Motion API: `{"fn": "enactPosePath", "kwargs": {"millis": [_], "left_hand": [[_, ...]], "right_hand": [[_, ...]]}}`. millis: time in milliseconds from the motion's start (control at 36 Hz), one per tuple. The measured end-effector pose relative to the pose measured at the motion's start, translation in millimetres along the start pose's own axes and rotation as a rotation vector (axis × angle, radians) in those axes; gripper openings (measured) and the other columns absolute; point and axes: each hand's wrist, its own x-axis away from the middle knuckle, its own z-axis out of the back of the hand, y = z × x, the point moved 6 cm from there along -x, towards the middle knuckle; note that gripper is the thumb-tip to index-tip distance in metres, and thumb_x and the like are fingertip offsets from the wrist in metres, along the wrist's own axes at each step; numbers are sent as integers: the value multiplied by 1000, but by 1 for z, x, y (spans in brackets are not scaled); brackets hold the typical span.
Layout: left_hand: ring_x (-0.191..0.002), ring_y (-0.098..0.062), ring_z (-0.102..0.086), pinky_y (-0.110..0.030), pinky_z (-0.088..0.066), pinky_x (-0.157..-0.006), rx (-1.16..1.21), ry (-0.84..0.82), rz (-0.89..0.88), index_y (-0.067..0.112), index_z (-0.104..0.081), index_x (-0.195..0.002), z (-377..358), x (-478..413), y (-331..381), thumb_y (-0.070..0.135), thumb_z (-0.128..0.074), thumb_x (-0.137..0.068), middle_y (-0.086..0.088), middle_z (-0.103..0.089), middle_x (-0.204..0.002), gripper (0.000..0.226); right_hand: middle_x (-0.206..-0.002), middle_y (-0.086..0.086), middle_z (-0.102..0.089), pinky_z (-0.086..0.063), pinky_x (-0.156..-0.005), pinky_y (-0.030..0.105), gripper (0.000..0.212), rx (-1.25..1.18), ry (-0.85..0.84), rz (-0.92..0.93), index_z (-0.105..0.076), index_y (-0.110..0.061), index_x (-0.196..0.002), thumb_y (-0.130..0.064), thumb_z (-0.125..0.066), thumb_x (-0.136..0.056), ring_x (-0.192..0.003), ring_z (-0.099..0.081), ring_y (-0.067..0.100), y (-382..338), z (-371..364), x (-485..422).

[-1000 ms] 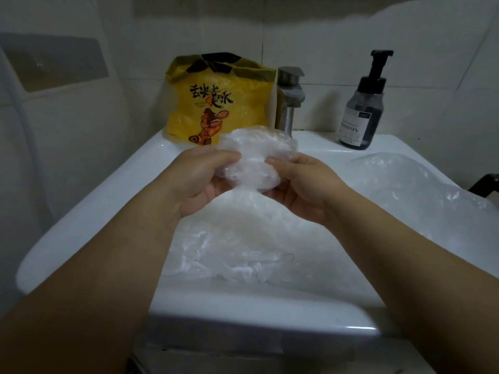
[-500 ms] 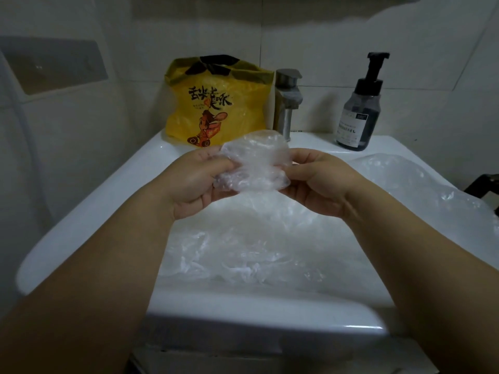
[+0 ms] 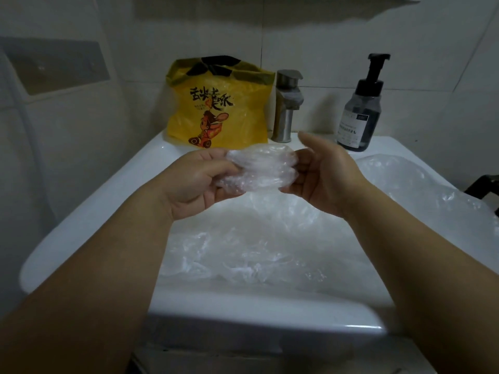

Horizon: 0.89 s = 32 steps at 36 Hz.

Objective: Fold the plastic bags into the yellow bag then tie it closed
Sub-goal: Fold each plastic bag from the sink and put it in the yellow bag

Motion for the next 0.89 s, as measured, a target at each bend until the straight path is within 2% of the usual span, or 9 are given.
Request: {"fn": "enactPosePath", "kwargs": {"millis": [56,167,250,417,528,639,722,806,889], "left_hand": [[-71,-16,-66,-29,-60,-62,49,-26,16,3,-60,-96,-2,0,0,5,-47,-91,-9,-67,-85,14],[-62,-15,-63,-27,-58,-57,-69,104,-6,7,-63,-79,5,-2,-1,31,-63,-79,-4,-62,-71,24],[-54,-8,-60,-19,-55,-57,-293,193,-71,12,-63,-78,10,-3,-1,9,-71,-80,-2,-63,-73,10],[-57,-6,-60,-15,-50,-56,-288,198,-132,14,-61,-90,12,-2,3,-12,-67,-79,-4,-60,-83,29],[-71,-12,-63,-18,-56,-65,-177,145,-152,14,-57,-101,7,-3,5,-14,-63,-79,-11,-62,-89,36],[-90,-15,-66,-23,-56,-81,85,141,-222,8,-53,-128,11,-6,11,-2,-69,-79,-12,-64,-105,53],[-110,-19,-64,-36,-51,-95,52,53,-122,16,-59,-122,-1,-6,1,26,-70,-74,-4,-69,-115,50],[-105,-21,-65,-40,-50,-99,-170,-51,2,12,-65,-114,-23,-5,-18,40,-73,-77,-5,-72,-104,48],[-91,-18,-71,-32,-58,-84,-132,-31,-33,7,-66,-101,-37,-6,-23,35,-65,-76,-4,-75,-87,37]], "right_hand": [[-80,13,-70,-56,-62,29,37,109,70,55,-64,3,-92,-32,-52,-96,-70,-70,21,-2,5,-1],[-80,7,-71,-58,-68,26,5,276,58,132,-68,-4,-80,-6,-67,-84,-73,-70,18,-2,2,0],[-100,19,-66,-59,-77,30,15,335,57,130,-66,-5,-87,4,-71,-76,-90,-68,32,1,0,0],[-117,21,-57,-59,-78,37,50,376,49,-1,-51,-12,-117,5,-73,-75,-94,-67,33,7,2,-4],[-101,16,-62,-59,-66,27,31,429,-69,-179,-58,0,-112,-2,-68,-82,-77,-65,21,16,-1,2],[-79,12,-56,-55,-60,21,11,291,-49,-52,-62,5,-94,-3,-64,-86,-61,-56,14,10,-9,3],[-77,13,-52,-55,-58,21,6,201,-15,37,-62,1,-83,-3,-62,-88,-61,-51,15,5,-14,3],[-74,14,-60,-52,-53,20,7,226,-87,67,-62,4,-83,2,-58,-89,-59,-57,16,7,-24,5],[-73,15,-66,-52,-54,21,14,282,-154,83,-63,4,-81,12,-54,-85,-61,-65,18,11,-33,9]]}}
